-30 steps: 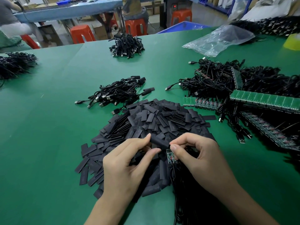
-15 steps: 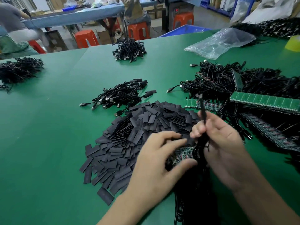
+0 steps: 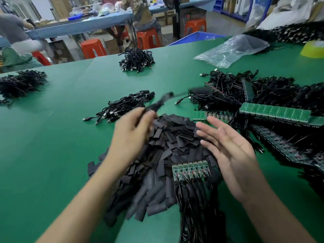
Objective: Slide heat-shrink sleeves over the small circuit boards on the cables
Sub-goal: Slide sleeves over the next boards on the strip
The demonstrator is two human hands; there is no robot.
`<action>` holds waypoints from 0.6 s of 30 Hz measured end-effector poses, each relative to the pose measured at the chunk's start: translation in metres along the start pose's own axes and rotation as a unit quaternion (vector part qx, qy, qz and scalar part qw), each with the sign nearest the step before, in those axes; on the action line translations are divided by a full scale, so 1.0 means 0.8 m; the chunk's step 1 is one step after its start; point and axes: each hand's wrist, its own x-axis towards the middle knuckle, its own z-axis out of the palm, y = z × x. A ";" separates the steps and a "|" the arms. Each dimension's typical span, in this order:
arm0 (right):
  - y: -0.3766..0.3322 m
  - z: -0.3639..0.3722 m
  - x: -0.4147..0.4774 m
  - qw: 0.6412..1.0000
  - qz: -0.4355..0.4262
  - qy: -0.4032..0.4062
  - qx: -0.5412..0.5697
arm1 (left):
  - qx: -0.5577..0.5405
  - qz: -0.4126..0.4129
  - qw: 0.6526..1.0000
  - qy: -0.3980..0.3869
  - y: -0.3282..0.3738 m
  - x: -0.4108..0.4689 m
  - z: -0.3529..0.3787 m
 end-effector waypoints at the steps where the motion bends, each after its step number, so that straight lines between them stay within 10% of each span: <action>1: 0.001 -0.001 0.000 1.000 -0.001 0.003 -0.007 | 0.031 -0.013 0.999 0.019 -0.011 0.022 -0.011; 11: 0.010 -0.002 -0.003 0.978 -0.025 -0.009 -0.207 | 0.426 -0.020 0.904 0.042 -0.067 0.096 -0.049; 18: 0.028 0.009 -0.016 0.772 -0.158 -0.104 -0.606 | 0.316 0.123 0.937 -0.081 -0.004 -0.058 0.016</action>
